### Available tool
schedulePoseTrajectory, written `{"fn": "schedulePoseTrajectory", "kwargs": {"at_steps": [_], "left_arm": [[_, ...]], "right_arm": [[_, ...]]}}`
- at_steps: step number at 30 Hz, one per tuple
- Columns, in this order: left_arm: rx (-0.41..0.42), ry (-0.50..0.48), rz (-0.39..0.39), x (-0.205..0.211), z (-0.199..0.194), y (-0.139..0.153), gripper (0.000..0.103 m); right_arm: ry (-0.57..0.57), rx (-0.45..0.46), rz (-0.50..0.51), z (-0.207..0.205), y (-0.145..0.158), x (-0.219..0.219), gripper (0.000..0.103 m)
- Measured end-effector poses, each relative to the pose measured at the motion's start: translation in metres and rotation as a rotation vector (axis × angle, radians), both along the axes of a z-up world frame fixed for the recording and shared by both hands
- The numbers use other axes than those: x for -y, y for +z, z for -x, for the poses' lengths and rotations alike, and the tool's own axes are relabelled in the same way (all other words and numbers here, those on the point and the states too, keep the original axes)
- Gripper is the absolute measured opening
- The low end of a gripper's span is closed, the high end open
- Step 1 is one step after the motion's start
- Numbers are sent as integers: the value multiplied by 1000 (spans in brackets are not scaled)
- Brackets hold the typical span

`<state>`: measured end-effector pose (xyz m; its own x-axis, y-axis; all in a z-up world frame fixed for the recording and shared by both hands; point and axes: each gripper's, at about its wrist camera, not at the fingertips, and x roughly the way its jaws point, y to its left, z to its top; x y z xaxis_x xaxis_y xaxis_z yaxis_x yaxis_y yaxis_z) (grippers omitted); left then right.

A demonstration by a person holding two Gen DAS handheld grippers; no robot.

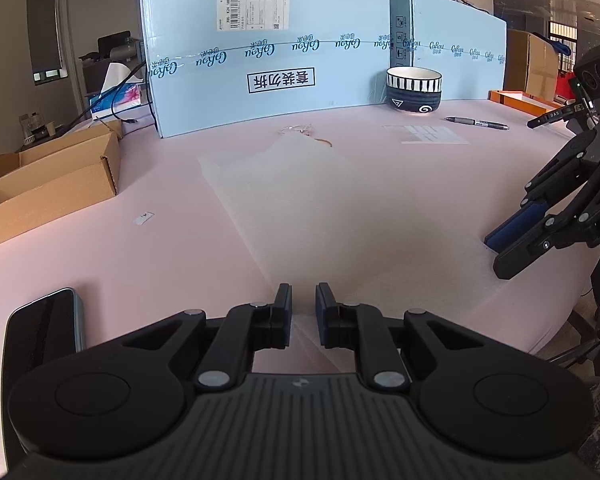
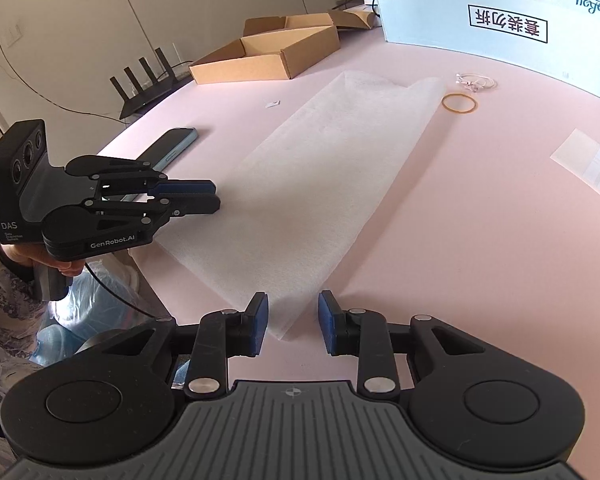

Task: Fold shopping bag
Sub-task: 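Open both grippers and lift them off the white bag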

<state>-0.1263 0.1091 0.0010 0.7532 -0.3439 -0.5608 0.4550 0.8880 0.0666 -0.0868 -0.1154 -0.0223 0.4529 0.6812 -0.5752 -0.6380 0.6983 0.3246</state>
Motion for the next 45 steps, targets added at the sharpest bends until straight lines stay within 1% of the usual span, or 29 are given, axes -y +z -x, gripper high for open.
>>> {"fn": "schedulePoseTrajectory", "kwargs": {"at_steps": [3,5,7,9,10,11,13,14,15,16,17,19,21,22,24,25,26,27,28,30,32,33,34,35,37,38,41,43,45], "left_arm": [[70,-14,21,2,5,13,12],[107,-43,36,7,-4,20,13],[150,-44,-3,17,-28,26,13],[190,-30,-57,26,-57,30,13],[188,-9,-72,28,-73,29,13],[155,10,-76,29,-95,28,13],[68,34,-55,27,-133,20,13],[9,49,-55,27,-151,13,13],[-32,66,-77,27,-164,3,14],[-32,76,-90,26,-168,-2,14],[-3,73,-92,25,-168,-5,16],[-9,89,-77,21,-169,-3,15],[-1,87,-56,19,-166,0,15],[17,82,-36,17,-160,5,15],[50,72,-5,13,-140,16,16],[65,52,22,9,-124,22,19],[69,36,44,6,-109,27,28],[72,20,66,3,-95,31,39],[70,-1,80,0,-79,32,41],[63,-41,108,-6,-48,34,41],[35,-71,129,-8,-24,31,41],[22,-91,139,-8,-20,30,41],[11,-109,146,-7,-16,28,41],[1,-117,143,-5,-14,25,40],[-8,-132,132,0,-12,21,39],[-15,-145,127,3,-12,19,37],[-37,-183,113,12,-12,13,34],[-61,-203,95,17,-13,10,32],[-72,-208,78,19,-14,6,31]], "right_arm": [[-14,113,-63,-4,21,5,26],[-42,178,-89,-19,32,4,26],[-51,185,-98,-35,31,0,26],[-40,140,-114,-53,22,-7,25],[-38,117,-113,-61,16,-12,24],[-37,94,-111,-69,9,-17,23],[-37,51,-110,-79,-3,-22,23],[-37,30,-109,-84,-8,-23,23],[-40,19,-104,-83,-11,-22,23],[-46,10,-102,-83,-13,-18,20],[-53,2,-101,-83,-16,-14,17],[-66,-18,-107,-82,-18,-6,17],[-81,-14,-112,-77,-14,-2,19],[-81,23,-132,-69,-9,3,19],[-79,129,-136,-50,3,8,28],[-90,233,-97,-34,10,10,46],[-94,357,-37,-15,17,12,57],[-79,459,28,2,21,12,57],[-60,555,94,18,24,12,57],[-8,665,203,39,24,11,57],[92,817,360,63,16,7,57],[143,894,440,74,9,4,57],[203,951,521,82,2,1,57],[267,1002,602,90,-5,-2,57],[380,1045,714,99,-16,-5,57],[436,1083,775,102,-23,-6,57],[582,1156,958,104,-42,-9,57],[664,1200,1033,102,-51,-11,57],[716,1252,1065,101,-57,-14,57]]}}
